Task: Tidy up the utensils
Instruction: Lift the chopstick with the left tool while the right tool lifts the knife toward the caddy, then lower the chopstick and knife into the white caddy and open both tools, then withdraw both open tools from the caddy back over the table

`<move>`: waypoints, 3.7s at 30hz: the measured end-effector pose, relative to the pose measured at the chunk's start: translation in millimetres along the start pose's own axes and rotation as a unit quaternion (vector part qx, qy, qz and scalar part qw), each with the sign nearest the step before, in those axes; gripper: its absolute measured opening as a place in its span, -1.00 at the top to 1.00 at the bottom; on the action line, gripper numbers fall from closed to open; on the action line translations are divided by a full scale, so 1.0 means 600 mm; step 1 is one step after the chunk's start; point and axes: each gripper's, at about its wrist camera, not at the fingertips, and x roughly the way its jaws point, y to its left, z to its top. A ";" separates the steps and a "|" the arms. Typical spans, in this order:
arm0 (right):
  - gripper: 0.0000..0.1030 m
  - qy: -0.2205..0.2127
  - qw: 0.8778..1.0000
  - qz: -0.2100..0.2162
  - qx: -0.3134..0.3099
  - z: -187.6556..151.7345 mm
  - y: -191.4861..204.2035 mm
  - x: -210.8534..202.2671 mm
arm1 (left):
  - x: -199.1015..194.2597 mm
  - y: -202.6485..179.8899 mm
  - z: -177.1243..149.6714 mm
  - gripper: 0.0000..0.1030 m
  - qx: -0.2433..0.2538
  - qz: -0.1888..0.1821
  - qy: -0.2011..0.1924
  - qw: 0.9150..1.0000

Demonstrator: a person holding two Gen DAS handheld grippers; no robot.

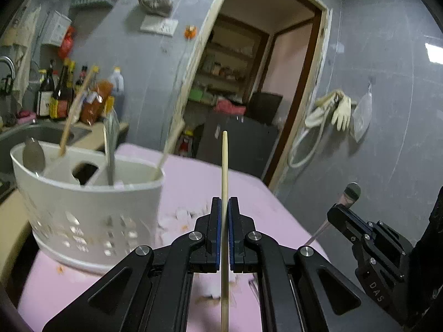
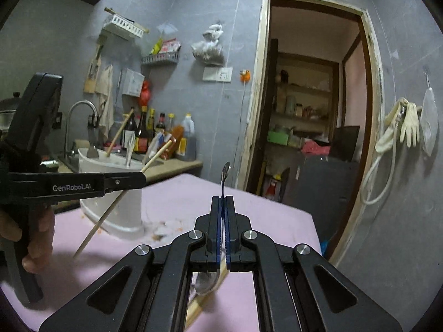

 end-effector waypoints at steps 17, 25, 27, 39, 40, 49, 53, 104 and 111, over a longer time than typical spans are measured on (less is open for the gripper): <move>1.00 -0.079 0.995 0.065 0.013 0.143 0.057 0.031 | -0.081 0.064 0.111 0.95 0.040 0.050 -0.139 0.988; 1.00 -0.098 0.989 0.105 0.035 0.207 0.093 0.076 | -0.098 0.186 0.174 0.95 -0.013 0.064 -0.165 0.984; 1.00 -0.099 0.989 0.109 0.033 0.217 0.106 0.092 | -0.094 0.216 0.183 0.95 -0.023 0.072 -0.172 0.982; 1.00 -0.046 0.992 0.114 0.002 0.202 0.157 0.177 | -0.051 0.300 0.172 0.95 -0.059 0.121 -0.184 0.974; 1.00 -0.039 0.992 0.116 0.001 0.196 0.159 0.181 | -0.046 0.301 0.168 0.95 -0.059 0.125 -0.181 0.974; 1.00 0.010 0.991 0.132 0.011 0.152 0.166 0.213 | -0.025 0.289 0.115 0.95 -0.045 0.149 -0.161 0.975; 0.96 0.027 0.988 0.147 0.030 0.137 0.162 0.222 | -0.025 0.280 0.097 0.95 -0.042 0.153 -0.144 0.977; -1.00 -0.044 0.995 -0.025 0.089 0.090 -0.057 -0.007 | -0.065 0.016 0.064 -0.93 0.048 0.077 -0.084 0.992; -1.00 -0.004 0.996 -0.063 0.059 0.049 -0.083 -0.009 | -0.025 -0.021 0.027 -0.93 0.084 0.073 -0.039 0.993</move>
